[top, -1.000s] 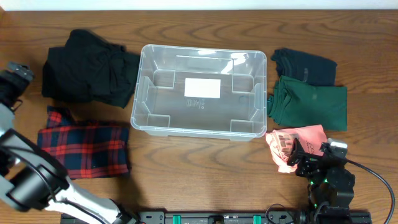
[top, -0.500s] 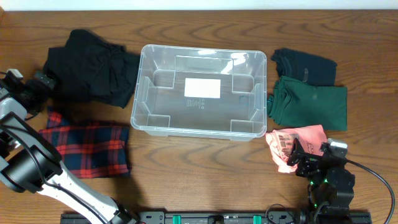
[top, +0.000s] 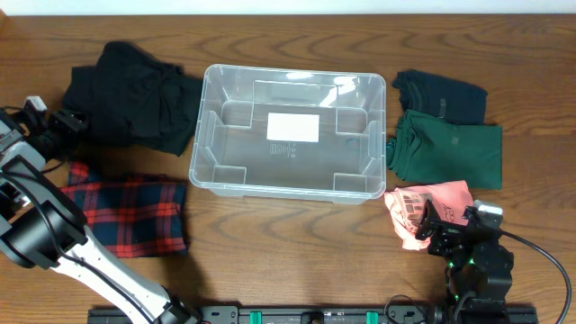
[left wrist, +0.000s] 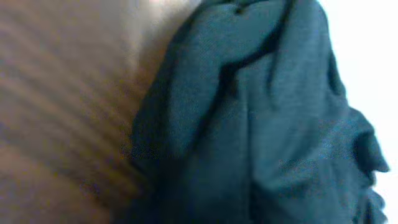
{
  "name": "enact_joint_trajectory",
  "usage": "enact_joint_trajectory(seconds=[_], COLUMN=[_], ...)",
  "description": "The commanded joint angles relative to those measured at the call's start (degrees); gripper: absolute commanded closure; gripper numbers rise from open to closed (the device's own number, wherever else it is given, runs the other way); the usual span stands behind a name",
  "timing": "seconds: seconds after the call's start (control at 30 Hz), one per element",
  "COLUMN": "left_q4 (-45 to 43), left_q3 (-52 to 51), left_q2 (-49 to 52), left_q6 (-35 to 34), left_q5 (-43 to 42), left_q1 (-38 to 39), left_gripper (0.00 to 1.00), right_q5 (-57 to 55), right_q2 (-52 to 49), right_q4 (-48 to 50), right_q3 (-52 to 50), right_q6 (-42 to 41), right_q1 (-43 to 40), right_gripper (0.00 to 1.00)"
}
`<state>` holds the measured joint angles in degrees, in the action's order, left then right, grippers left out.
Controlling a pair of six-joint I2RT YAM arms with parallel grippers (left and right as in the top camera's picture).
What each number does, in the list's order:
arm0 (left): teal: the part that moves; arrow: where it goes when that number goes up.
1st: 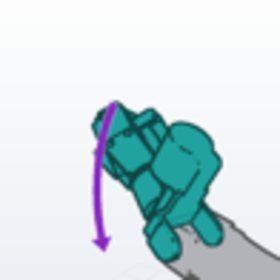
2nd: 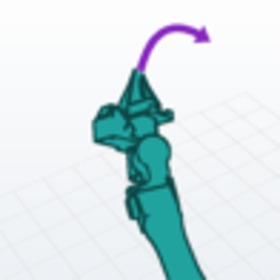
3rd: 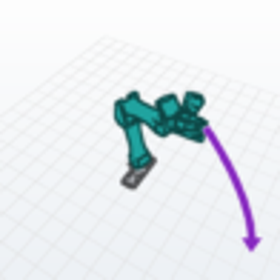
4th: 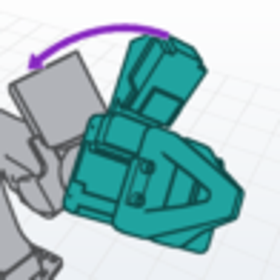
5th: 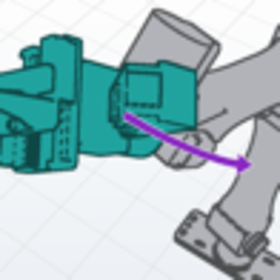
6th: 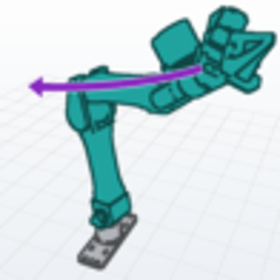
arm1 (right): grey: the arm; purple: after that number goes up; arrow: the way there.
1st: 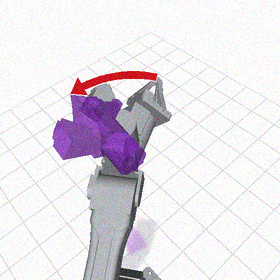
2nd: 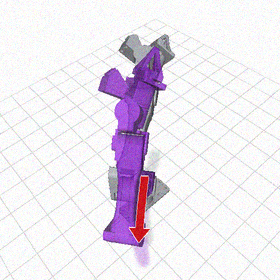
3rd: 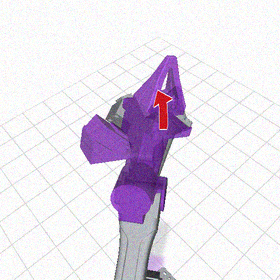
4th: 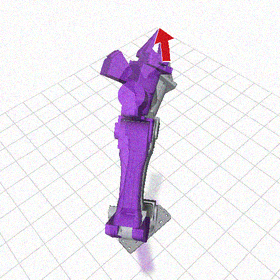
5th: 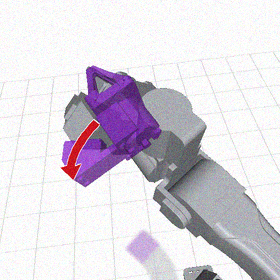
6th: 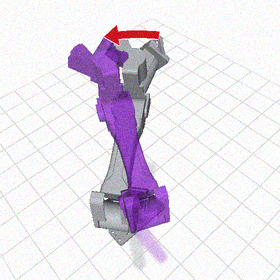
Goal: Pack container
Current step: 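Grasp the folded black garment with the left gripper and lift, then carry the black garment over the clear bin and release it inside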
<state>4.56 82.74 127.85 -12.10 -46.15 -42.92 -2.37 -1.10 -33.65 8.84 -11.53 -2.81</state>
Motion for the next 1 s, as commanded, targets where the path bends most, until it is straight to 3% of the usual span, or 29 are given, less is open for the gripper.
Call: enact_joint_trajectory(seconds=[0.0,0.07,0.2,0.37,0.53,0.63,0.83,0.97], left_q4=[-1.0,-0.8,-0.5,-0.6,-0.8,-0.8,-0.8,-0.2], left_q3=[-0.2,-0.2,-0.2,-0.2,-0.2,-0.2,-0.2,-0.2], left_q2=[0.5,-0.9,-7.8,-24.2,-42.3,-51.9,-59.7,-61.3], left_q6=[-0.9,-2.1,-4.0,-8.0,-12.5,-17.2,-28.2,-29.6], left_q5=[-9.9,-12.0,-15.4,-16.3,-11.3,-8.2,-7.4,-5.0], left_q1=[0.6,0.4,0.3,0.8,3.8,7.6,17.8,27.2], left_gripper=[0.88,0.94,0.94,0.94,0.94,0.94,0.94,0.94], right_q5=[-0.4,-0.4,-0.4,-0.4,-0.4,-0.4,-0.4,-0.4], right_q2=[0.0,0.0,0.0,0.0,0.0,0.0,0.0,0.0], right_q4=[-0.2,-0.2,-0.2,-0.2,-0.2,-0.2,-0.2,-0.2], right_q3=[-0.1,-0.1,-0.1,-0.1,-0.1,-0.1,-0.1,-0.1], right_q6=[-0.4,-0.4,-0.4,-0.4,-0.4,-0.4,-0.4,-0.4], right_q1=[0.6,0.6,0.6,0.6,0.6,0.6,0.6,0.6], right_gripper=[0.01,0.01,0.01,0.01,0.01,0.01,0.01,0.01])
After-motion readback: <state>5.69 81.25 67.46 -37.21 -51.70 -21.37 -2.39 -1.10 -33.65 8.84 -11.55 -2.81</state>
